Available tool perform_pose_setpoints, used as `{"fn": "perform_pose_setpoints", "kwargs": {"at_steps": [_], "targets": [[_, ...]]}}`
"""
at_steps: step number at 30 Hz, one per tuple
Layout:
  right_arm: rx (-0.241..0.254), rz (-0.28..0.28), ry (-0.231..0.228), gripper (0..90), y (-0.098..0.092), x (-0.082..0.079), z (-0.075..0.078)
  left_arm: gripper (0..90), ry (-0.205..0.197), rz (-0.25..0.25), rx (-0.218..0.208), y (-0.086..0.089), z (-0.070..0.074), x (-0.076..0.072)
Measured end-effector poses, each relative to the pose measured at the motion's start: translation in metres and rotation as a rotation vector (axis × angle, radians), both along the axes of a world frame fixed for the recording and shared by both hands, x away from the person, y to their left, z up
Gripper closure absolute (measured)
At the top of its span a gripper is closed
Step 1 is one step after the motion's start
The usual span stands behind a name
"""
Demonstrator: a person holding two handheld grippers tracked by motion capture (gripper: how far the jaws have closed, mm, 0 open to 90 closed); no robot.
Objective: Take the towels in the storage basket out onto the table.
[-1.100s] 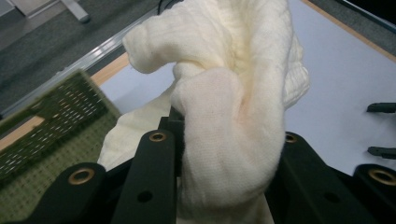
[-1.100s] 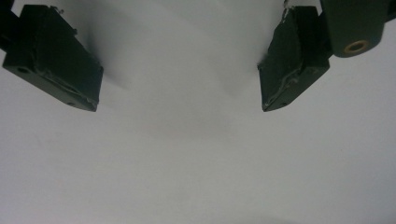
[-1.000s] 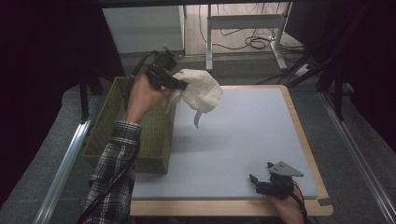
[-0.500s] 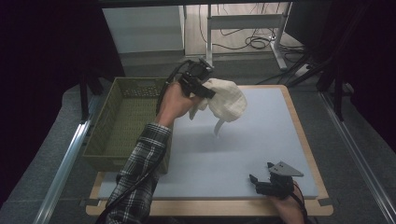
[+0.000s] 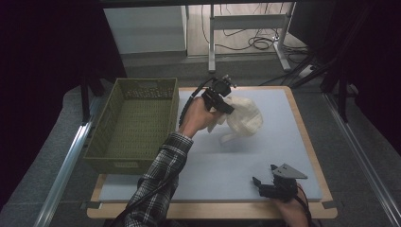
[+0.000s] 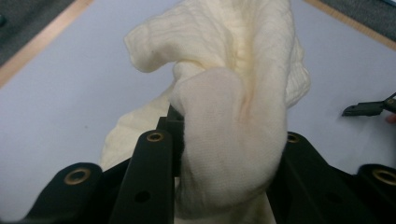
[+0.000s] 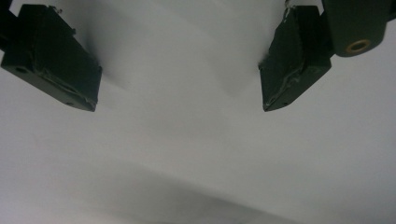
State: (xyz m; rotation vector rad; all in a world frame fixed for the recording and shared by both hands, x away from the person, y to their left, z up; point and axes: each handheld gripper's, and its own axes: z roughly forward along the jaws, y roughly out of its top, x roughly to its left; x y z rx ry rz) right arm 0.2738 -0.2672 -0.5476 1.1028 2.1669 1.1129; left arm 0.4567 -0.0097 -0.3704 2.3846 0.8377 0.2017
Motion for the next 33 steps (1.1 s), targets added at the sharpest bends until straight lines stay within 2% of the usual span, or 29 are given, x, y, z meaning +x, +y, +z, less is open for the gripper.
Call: {"fn": "perform_pose_setpoints", "kwargs": {"at_steps": [5,6,7,9,11,13,14,18,20,22,26,27,28,29,30,31,33], "targets": [[0.0,0.002,-0.002,13.0,0.0,0.0,0.0,69.6,0.027,0.005,-0.004,-0.006,-0.026,0.003],[-0.001,0.002,-0.002,13.0,0.0,0.0,0.0,69.5,0.032,0.009,-0.005,-0.008,-0.037,0.004],[0.0,0.002,-0.002,13.0,0.0,0.0,0.0,69.4,0.032,0.009,-0.005,-0.008,-0.037,0.004],[-0.001,0.003,-0.003,13.0,0.0,0.0,0.0,69.1,0.045,0.012,-0.01,-0.009,-0.047,0.006],[-0.001,0.004,-0.003,13.0,0.0,0.0,0.0,68.7,0.052,0.019,-0.015,-0.012,-0.062,0.007],[-0.001,0.004,-0.003,13.0,0.0,0.0,0.0,68.4,0.051,0.023,-0.011,-0.013,-0.067,0.007],[-0.002,0.003,-0.003,13.0,0.0,0.0,0.0,68.2,0.046,0.025,0.002,-0.015,-0.077,0.007],[-0.001,0.003,-0.002,13.0,0.0,0.0,0.0,66.6,0.055,0.029,0.011,-0.017,-0.092,0.006],[-0.002,0.003,-0.004,13.0,0.0,0.0,0.0,65.4,0.05,0.034,0.035,-0.018,-0.104,0.005],[-0.002,0.003,-0.004,13.0,0.0,0.0,0.0,64.8,0.049,0.035,0.037,-0.018,-0.107,0.005],[-0.002,0.003,-0.004,13.0,0.0,0.0,0.0,61.6,0.044,0.036,0.069,-0.018,-0.119,0.002],[-0.003,0.003,-0.004,13.0,0.0,0.0,0.0,56.6,0.045,0.04,0.079,-0.018,-0.125,0.001],[-0.003,0.003,-0.004,13.0,0.0,0.0,0.0,52.7,0.045,0.04,0.079,-0.018,-0.125,0.001],[-0.003,0.003,-0.004,13.0,0.0,0.0,0.0,49.2,0.052,0.061,0.05,-0.015,-0.126,0.001],[-0.003,0.003,-0.004,13.0,0.0,0.0,0.0,45.1,0.052,0.061,0.05,-0.015,-0.126,0.001],[-0.003,0.003,-0.004,13.0,0.0,0.0,0.0,39.3,0.069,0.073,-0.003,-0.012,-0.122,0.001],[-0.003,0.003,-0.004,13.0,0.0,0.0,0.0,33.7,0.066,0.07,-0.014,-0.01,-0.118,0.0]]}}
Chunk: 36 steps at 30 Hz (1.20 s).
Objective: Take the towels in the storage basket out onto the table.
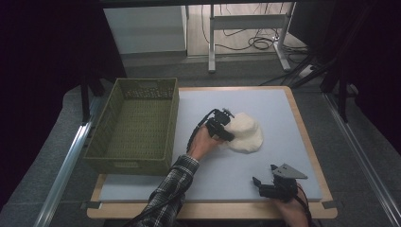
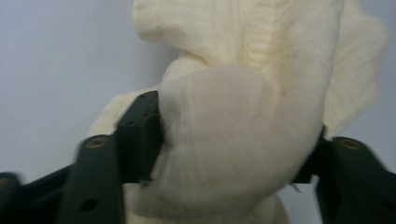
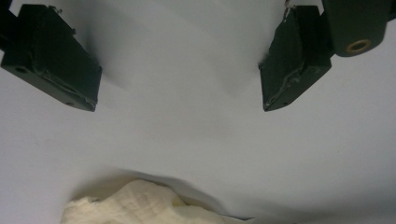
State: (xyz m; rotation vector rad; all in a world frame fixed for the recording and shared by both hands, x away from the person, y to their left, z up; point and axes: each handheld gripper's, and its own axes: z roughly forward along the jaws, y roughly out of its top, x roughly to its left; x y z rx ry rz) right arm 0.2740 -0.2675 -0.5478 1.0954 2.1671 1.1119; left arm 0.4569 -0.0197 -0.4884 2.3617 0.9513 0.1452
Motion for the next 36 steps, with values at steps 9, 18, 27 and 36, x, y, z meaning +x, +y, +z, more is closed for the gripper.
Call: {"fn": "perform_pose_setpoints", "kwargs": {"at_steps": [9,18,27,36], "targets": [[-0.008,-0.003,0.007,13.2,0.001,0.0,0.001,23.8,-0.05,-0.005,-0.101,0.024,0.026,-0.027],[-0.026,-0.007,0.034,13.0,0.003,0.0,0.004,24.2,-0.105,0.048,-0.12,0.039,0.016,-0.055],[-0.008,-0.001,0.061,29.4,0.0,0.002,0.01,36.7,-0.177,0.054,-0.116,0.044,0.006,-0.081],[0.076,0.094,0.098,50.3,0.0,0.017,0.03,39.0,-0.19,0.103,-0.121,0.051,-0.02,-0.095]]}}
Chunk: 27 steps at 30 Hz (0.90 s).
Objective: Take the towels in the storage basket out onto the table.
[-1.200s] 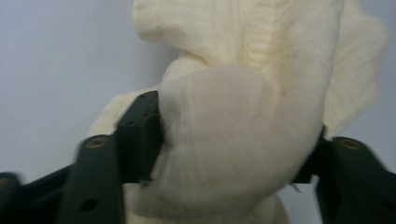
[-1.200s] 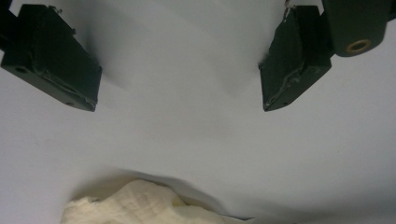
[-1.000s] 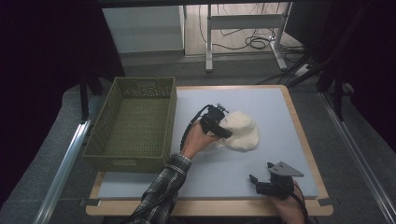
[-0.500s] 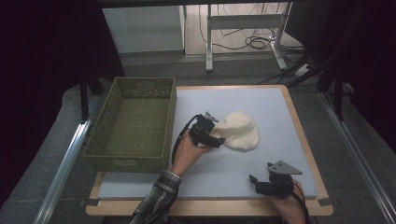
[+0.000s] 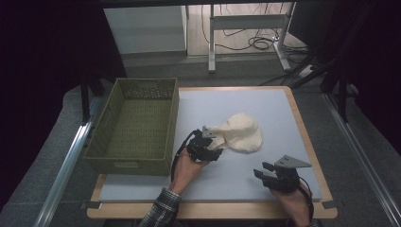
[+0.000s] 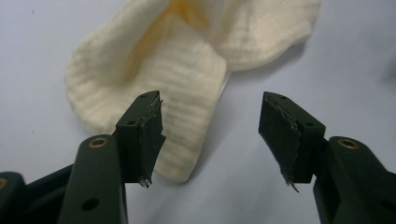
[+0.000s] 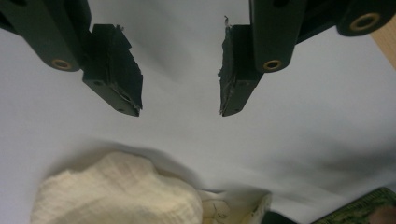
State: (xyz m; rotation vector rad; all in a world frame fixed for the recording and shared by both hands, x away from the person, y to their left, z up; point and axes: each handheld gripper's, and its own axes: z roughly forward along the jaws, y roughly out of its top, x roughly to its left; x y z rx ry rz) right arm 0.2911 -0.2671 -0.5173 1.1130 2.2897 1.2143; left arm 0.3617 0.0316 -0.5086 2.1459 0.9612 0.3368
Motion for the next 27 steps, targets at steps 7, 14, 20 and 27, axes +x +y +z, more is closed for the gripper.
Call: {"fn": "perform_pose_setpoints", "kwargs": {"at_steps": [7,14,20,27], "targets": [[-0.025,0.06,-0.035,48.5,0.006,0.027,0.01,36.4,-0.035,0.035,-0.003,0.003,-0.016,-0.002],[-0.07,0.052,-0.059,42.5,0.025,0.053,0.014,39.6,-0.041,0.059,0.029,0.004,-0.028,0.001],[-0.211,0.028,-0.063,46.7,0.041,0.085,-0.002,59.9,-0.046,0.09,0.014,0.009,-0.03,0.006],[-0.268,0.021,-0.053,84.5,0.043,0.09,-0.005,86.7,-0.042,0.073,-0.014,0.017,-0.03,0.008]]}}
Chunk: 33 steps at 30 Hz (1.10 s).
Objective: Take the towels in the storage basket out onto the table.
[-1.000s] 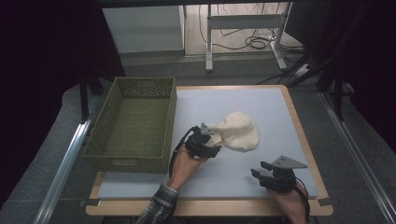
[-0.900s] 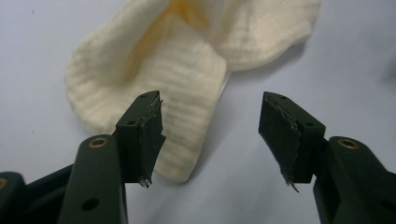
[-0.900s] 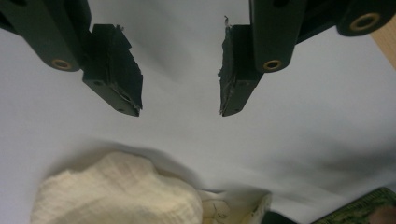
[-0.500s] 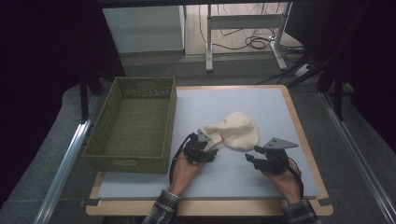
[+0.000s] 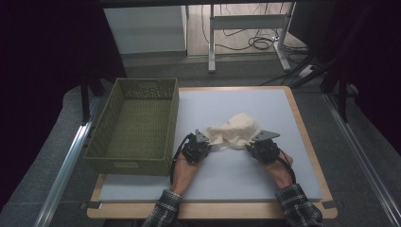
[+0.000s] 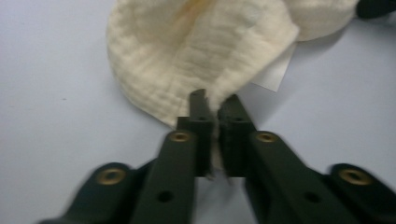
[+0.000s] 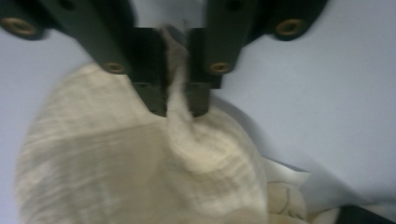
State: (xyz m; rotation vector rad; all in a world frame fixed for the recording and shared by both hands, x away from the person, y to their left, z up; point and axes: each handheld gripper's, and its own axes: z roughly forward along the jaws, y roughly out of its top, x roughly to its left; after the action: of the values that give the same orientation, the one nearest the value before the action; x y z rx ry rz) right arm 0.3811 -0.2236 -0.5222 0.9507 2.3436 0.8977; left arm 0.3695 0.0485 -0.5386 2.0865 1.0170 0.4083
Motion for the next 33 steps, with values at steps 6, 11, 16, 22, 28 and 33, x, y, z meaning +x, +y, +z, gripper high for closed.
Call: {"fn": "perform_pose_setpoints", "kwargs": {"at_steps": [6,11,16,22,28,33], "targets": [[0.082,0.002,-0.067,85.7,-0.02,-0.016,0.05,87.4,-0.055,-0.053,-0.057,-0.004,0.027,-0.018],[0.108,-0.016,-0.151,85.7,-0.038,-0.028,0.096,87.2,-0.129,-0.069,-0.084,-0.003,0.061,-0.029],[0.137,-0.078,-0.222,85.5,-0.056,-0.019,0.138,85.8,-0.172,-0.023,-0.104,0.0,0.098,-0.02],[0.138,-0.208,-0.093,64.5,-0.063,0.041,0.107,59.8,-0.019,0.124,-0.018,-0.009,0.068,0.043],[0.149,-0.233,-0.031,58.0,-0.082,0.043,0.074,39.9,0.029,0.112,-0.032,-0.012,0.037,0.046],[0.144,-0.216,-0.009,57.1,-0.096,0.025,0.067,39.1,0.048,0.014,-0.071,-0.016,0.031,0.025]]}}
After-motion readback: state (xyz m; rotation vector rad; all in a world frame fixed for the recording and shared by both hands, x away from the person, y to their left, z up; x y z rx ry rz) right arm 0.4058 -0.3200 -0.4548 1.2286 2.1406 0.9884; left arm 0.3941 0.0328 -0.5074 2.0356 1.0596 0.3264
